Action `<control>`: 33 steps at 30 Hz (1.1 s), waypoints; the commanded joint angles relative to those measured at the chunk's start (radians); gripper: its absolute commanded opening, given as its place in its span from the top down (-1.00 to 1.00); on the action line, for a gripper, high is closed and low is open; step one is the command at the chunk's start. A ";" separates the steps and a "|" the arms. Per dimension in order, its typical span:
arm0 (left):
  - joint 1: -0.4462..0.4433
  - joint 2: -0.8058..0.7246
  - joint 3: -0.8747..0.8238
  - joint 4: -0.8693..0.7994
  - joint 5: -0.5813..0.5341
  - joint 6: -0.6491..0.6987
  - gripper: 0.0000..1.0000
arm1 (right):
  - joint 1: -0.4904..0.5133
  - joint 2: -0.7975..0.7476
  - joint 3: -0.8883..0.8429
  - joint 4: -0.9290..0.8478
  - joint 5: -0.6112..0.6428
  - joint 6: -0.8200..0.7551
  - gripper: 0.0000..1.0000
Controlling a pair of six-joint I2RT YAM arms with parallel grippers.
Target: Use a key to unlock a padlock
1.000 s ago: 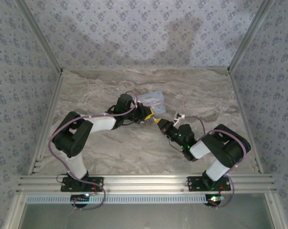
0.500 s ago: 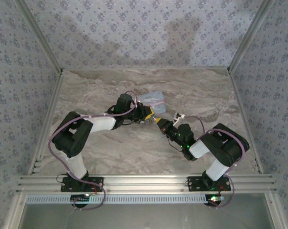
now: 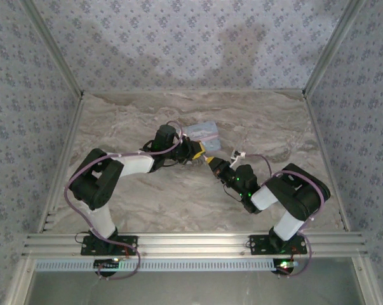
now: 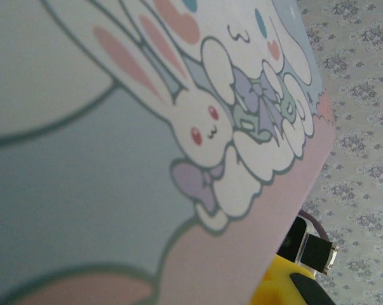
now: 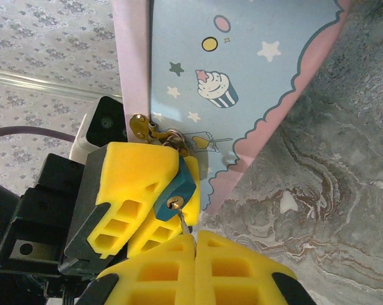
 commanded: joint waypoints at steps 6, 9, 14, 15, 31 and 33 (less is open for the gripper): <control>0.000 -0.021 -0.003 0.054 0.024 -0.012 1.00 | 0.001 -0.006 0.011 0.027 0.024 0.012 1.00; 0.000 -0.020 -0.004 0.057 0.024 -0.013 1.00 | 0.003 -0.006 0.018 0.027 0.019 0.012 1.00; 0.001 -0.022 -0.009 0.064 0.024 -0.016 1.00 | 0.006 -0.014 0.008 0.027 0.027 0.013 1.00; 0.001 -0.022 -0.009 0.065 0.024 -0.017 1.00 | 0.007 -0.015 0.007 0.026 0.026 0.012 1.00; -0.001 -0.023 -0.013 0.066 0.023 -0.014 1.00 | 0.011 -0.023 0.012 0.027 0.031 0.009 1.00; -0.001 -0.023 -0.012 0.066 0.023 -0.016 1.00 | 0.010 -0.028 0.009 0.025 0.032 0.007 1.00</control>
